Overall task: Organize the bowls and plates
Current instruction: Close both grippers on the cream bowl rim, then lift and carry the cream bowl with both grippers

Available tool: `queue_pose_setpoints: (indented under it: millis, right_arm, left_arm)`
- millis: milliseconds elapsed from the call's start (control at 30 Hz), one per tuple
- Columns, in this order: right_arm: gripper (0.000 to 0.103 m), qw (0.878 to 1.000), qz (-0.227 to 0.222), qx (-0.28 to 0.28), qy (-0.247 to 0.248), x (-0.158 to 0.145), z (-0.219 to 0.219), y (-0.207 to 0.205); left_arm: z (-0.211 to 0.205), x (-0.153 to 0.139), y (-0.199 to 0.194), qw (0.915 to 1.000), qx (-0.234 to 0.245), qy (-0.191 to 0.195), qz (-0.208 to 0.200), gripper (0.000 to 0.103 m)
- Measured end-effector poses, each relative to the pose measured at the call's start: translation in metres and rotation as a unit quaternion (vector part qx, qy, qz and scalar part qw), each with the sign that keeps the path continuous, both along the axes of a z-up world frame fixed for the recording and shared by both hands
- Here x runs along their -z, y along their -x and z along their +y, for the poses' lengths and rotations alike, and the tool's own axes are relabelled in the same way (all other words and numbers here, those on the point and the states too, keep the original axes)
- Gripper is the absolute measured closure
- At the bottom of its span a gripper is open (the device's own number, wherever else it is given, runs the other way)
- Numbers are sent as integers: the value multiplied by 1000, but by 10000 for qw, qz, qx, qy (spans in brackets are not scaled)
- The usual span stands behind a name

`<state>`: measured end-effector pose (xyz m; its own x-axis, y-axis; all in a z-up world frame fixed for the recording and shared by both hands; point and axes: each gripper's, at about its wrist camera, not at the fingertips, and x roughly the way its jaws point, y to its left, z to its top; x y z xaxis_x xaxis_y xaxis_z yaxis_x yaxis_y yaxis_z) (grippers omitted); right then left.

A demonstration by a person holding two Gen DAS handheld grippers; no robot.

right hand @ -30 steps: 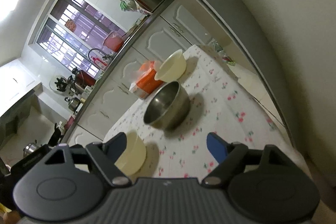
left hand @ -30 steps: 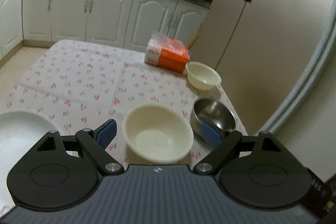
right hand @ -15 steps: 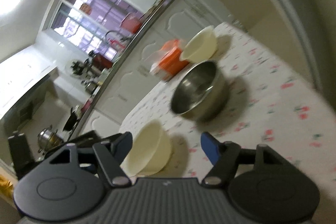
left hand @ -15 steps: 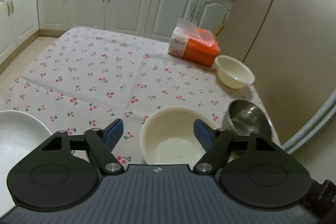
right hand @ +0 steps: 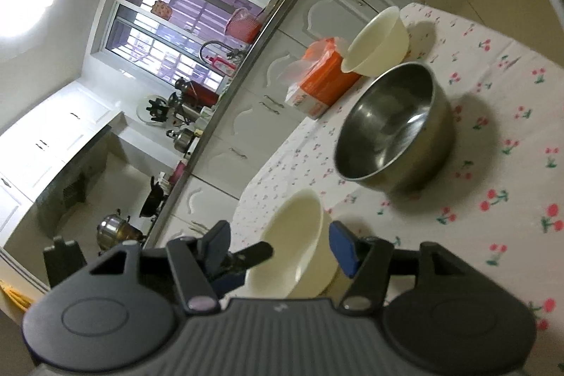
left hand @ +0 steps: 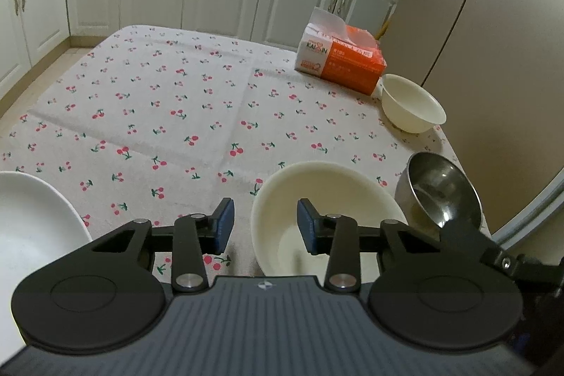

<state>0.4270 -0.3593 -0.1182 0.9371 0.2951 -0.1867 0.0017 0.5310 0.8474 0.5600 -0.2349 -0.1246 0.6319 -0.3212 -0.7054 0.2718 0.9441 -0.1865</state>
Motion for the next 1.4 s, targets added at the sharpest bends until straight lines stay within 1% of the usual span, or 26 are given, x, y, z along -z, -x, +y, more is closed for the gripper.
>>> queue_pose_setpoints:
  millis: [67,200,367,433,633,733,867,967,1100,1400]
  right_arm:
    - [39,10000,-15,-50,2,-1,2,-2]
    - [34,9999,-33,-103,15,-2,8,-5]
    - [34,9999,-30,-125,-20,-3,12,-6]
    - [32,9999,-37,-126,24,-4,12,-6]
    - [31,9998,-92,-114,99,-9,13,-2]
    - [28,9997,-120,-107,179,-12,17,2]
    - [28,9993,-215,-199,226,-16,21,10]
    - [28,9989,-248,-168,365,-20,22,17]
    - [28,9995,-186,-139,220,-14,19,24]
    - [28,9996,-166,-87,206,-11,20,44]
  left_arm:
    - [-1,3,-1,10000,19,0,38,58]
    - [0,7,-1,9999,56,31,132,59]
    - [-2,10,2,9995,182,150,204,59]
    - [-2,9,4,9995,199,174,190,59]
    - [0,2,12,9993,272,237,117,60]
    - [1,-1,18,9991,325,266,103,60]
    - [0,-3,27,9983,473,318,125,60]
    - [0,-3,35,9976,577,362,94,60]
    - [2,-1,42,9969,623,435,197,60]
    - [8,-2,65,9953,832,458,190,61]
